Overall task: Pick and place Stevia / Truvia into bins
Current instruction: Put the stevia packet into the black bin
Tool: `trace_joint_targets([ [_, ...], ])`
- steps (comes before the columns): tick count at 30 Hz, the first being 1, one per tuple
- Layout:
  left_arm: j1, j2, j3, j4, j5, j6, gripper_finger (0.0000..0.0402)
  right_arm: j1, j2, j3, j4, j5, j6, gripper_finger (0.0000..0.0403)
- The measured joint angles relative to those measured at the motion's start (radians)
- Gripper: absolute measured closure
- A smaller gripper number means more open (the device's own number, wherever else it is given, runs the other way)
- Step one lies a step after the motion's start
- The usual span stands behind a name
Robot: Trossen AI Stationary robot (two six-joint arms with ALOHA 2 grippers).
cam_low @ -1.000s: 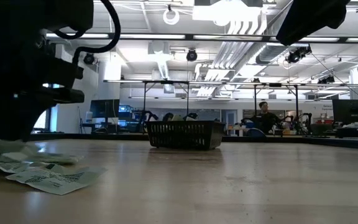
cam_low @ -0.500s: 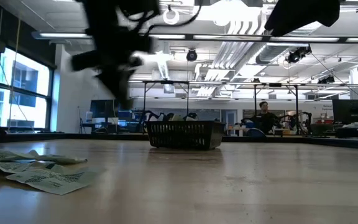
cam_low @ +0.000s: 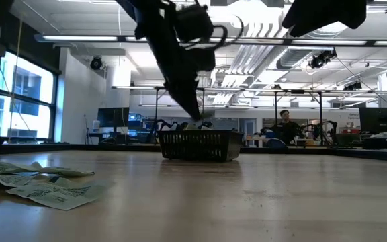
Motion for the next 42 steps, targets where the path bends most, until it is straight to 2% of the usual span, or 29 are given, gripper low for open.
trace_joint_targets([
  [6, -0.002, 0.028, 0.034, -0.062, -0.002, -0.097, 0.0251, -0.006, 0.000, 0.000, -0.009, -0.004, 0.002, 0.0265],
  [10, 0.000, 0.005, 0.144, -0.354, -0.001, -0.090, 0.0209, -0.008, 0.000, 0.000, -0.020, -0.011, 0.001, 0.0265],
  [13, -0.022, -0.049, 0.198, -0.602, 0.040, 0.026, 0.0195, -0.008, 0.000, 0.000, -0.024, -0.011, -0.015, 0.0265],
  [16, -0.074, -0.117, 0.173, -0.725, 0.086, 0.125, 0.0194, -0.011, 0.000, 0.000, -0.035, -0.015, -0.062, 0.0265],
  [18, -0.115, -0.163, 0.120, -0.769, 0.126, 0.122, 0.0199, -0.014, 0.000, 0.000, -0.041, -0.015, -0.089, 0.0265],
  [23, -0.246, -0.292, -0.126, -0.715, 0.146, -0.073, 0.0210, -0.020, 0.000, -0.002, -0.053, -0.016, -0.134, 0.0265],
  [26, -0.374, -0.357, -0.287, -0.619, 0.137, -0.195, 0.0209, -0.020, 0.000, -0.002, -0.059, -0.010, -0.148, 0.0265],
  [29, -0.513, -0.394, -0.395, -0.544, 0.091, -0.243, 0.0201, -0.020, 0.000, -0.002, -0.060, -0.012, -0.165, 0.0265],
  [34, -0.677, -0.402, -0.467, -0.466, 0.026, -0.368, 0.0177, -0.020, 0.000, -0.002, -0.065, -0.033, -0.166, 0.0265],
  [42, -0.736, -0.401, -0.569, -0.230, 0.033, -0.467, 0.0165, -0.020, 0.000, -0.002, -0.065, -0.043, -0.162, 0.0265],
])
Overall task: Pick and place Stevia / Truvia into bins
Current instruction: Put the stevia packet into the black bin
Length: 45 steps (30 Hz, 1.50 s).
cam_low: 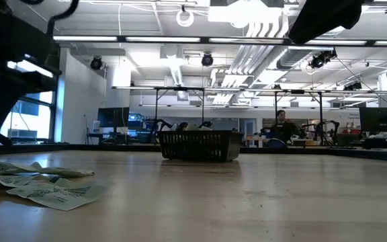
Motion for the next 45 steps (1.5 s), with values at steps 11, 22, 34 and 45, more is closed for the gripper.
trace_joint_targets([
  [11, 0.003, -0.004, -0.175, 0.190, -0.018, -0.058, 0.0215, 0.000, 0.000, 0.000, -0.008, -0.013, 0.039, 0.0265],
  [22, 0.110, 0.000, -0.159, 0.140, -0.161, -0.059, 0.0380, -0.017, 0.000, 0.000, -0.018, -0.013, 0.060, 0.0265],
  [34, 0.467, 0.004, 0.247, 0.256, -0.251, 0.443, 0.0381, -0.021, 0.000, 0.000, -0.022, 0.017, 0.101, 0.0265],
  [45, 0.713, 0.379, 0.623, 0.297, -0.146, 0.655, 0.0361, -0.021, 0.000, 0.001, -0.031, 0.042, 0.142, 0.0265],
])
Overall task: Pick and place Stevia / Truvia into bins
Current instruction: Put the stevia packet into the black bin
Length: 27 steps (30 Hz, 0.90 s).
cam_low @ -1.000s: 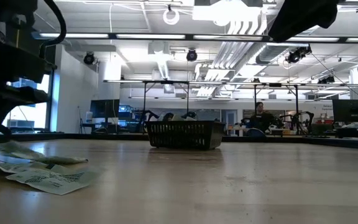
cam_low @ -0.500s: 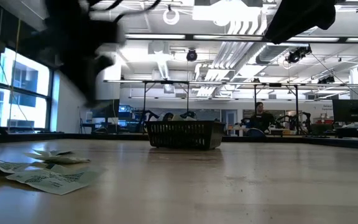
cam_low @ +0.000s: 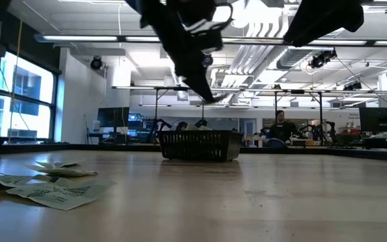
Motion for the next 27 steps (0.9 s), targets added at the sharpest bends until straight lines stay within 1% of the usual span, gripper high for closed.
trace_joint_targets([
  [2, -0.003, 0.060, 0.061, -0.036, 0.007, 0.031, 0.0366, 0.000, 0.000, 0.000, 0.000, -0.002, 0.010, 0.0265],
  [5, -0.010, 0.136, 0.116, -0.053, 0.010, 0.045, 0.0369, 0.000, 0.000, 0.000, -0.001, -0.001, 0.020, 0.0265],
  [9, -0.010, 0.200, 0.140, -0.059, 0.010, 0.042, 0.0359, 0.000, 0.000, 0.000, 0.003, 0.001, 0.021, 0.0265],
  [18, -0.010, 0.212, 0.141, -0.041, 0.006, 0.018, 0.0325, 0.000, 0.000, 0.000, 0.006, 0.002, 0.020, 0.0265],
  [22, -0.010, 0.212, 0.141, -0.045, 0.003, 0.003, 0.0300, 0.000, 0.000, 0.000, 0.006, 0.005, 0.015, 0.0265],
  [25, -0.015, 0.212, 0.141, -0.050, -0.036, -0.037, 0.0271, 0.000, 0.000, 0.000, 0.006, 0.001, 0.016, 0.0265],
  [27, -0.024, 0.194, 0.141, -0.106, -0.088, -0.058, 0.0253, 0.000, 0.000, 0.000, 0.006, -0.002, 0.016, 0.0265],
])
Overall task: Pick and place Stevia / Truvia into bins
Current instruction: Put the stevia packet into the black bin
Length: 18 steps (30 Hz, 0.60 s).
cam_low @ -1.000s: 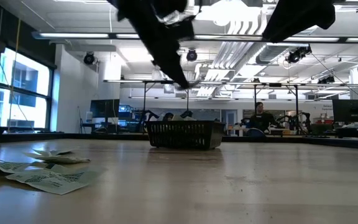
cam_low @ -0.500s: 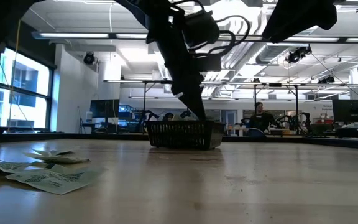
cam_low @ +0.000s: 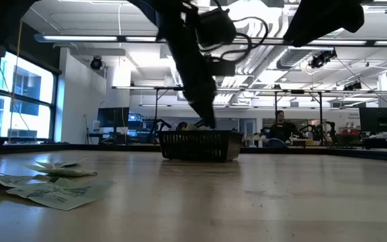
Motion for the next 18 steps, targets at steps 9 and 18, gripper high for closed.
trace_joint_targets([
  [9, -0.092, -0.172, -0.014, -0.482, 0.068, -0.388, 0.0239, 0.000, 0.000, -0.001, -0.008, -0.007, -0.031, 0.0265],
  [18, -0.259, -0.439, -0.401, -0.508, 0.094, -1.106, 0.0247, -0.010, 0.000, -0.001, -0.013, 0.003, -0.087, 0.0265],
])
